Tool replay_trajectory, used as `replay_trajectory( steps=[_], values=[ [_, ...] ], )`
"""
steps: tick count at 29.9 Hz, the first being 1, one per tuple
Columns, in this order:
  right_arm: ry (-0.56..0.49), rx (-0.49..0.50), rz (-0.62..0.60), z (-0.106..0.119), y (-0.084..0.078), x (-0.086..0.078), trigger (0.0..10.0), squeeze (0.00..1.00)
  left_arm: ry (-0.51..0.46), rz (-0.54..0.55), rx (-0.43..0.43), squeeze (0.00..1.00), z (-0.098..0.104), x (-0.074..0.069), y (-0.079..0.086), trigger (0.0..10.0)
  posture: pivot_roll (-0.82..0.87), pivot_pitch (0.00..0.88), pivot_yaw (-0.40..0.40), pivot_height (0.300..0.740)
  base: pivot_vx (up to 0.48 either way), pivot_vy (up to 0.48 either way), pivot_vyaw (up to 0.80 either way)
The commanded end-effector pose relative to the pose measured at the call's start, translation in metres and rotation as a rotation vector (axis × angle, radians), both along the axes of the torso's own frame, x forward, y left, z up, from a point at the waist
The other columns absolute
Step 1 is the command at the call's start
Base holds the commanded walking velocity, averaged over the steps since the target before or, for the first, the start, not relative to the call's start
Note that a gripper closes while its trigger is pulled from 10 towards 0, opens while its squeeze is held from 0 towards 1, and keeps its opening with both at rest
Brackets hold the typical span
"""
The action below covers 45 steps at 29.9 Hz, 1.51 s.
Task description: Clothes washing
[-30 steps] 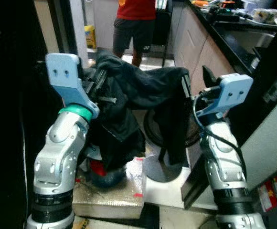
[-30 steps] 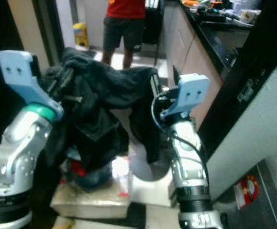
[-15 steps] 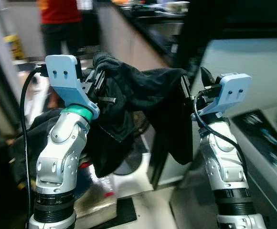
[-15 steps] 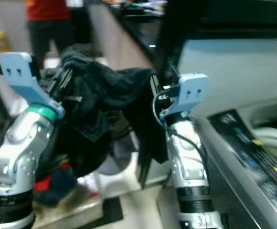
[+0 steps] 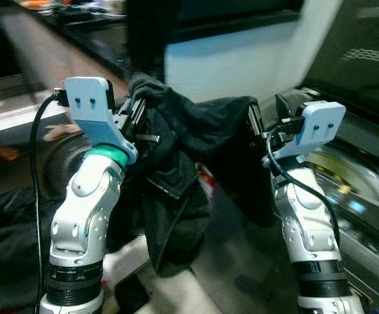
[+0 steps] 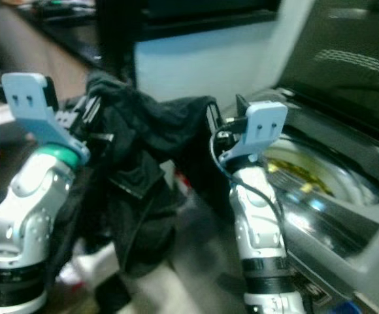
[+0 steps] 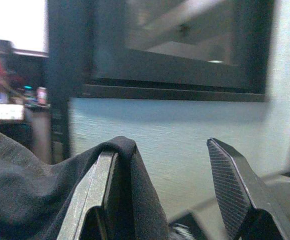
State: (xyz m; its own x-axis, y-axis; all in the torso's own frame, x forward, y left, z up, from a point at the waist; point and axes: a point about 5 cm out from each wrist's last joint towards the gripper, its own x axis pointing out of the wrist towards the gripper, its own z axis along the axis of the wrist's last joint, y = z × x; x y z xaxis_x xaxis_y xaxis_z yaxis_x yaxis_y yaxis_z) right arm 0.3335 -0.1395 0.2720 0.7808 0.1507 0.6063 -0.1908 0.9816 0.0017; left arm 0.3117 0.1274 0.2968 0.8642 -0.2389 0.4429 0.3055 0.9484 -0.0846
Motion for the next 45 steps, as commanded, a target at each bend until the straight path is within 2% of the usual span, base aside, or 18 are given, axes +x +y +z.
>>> replay_trajectory(
  steps=[1, 38, 45],
  values=[
    [-0.01, 0.017, -0.008, 0.0027, -0.0037, -0.0023, 10.0, 0.0, -0.007, 0.005, 0.006, 0.0, 0.0007, -0.0008, 0.0, 10.0, 0.03, 0.0, -0.004, 0.74, 0.0, 0.0, -0.8],
    [0.009, 0.016, 0.0, 0.0021, -0.0031, -0.0012, 10.0, 0.0, 0.001, 0.015, 0.003, 0.0, 0.0, 0.0007, 0.0, 10.0, 0.04, 0.0, -0.008, 0.74, 0.0, 0.0, -0.8],
    [0.017, 0.016, -0.015, 0.0011, -0.0047, -0.0008, 10.0, 0.0, 0.01, 0.017, -0.011, 0.0, -0.0004, 0.0012, 0.001, 10.0, 0.04, 0.0, -0.009, 0.74, 0.0, 0.48, -0.69]
  ],
)
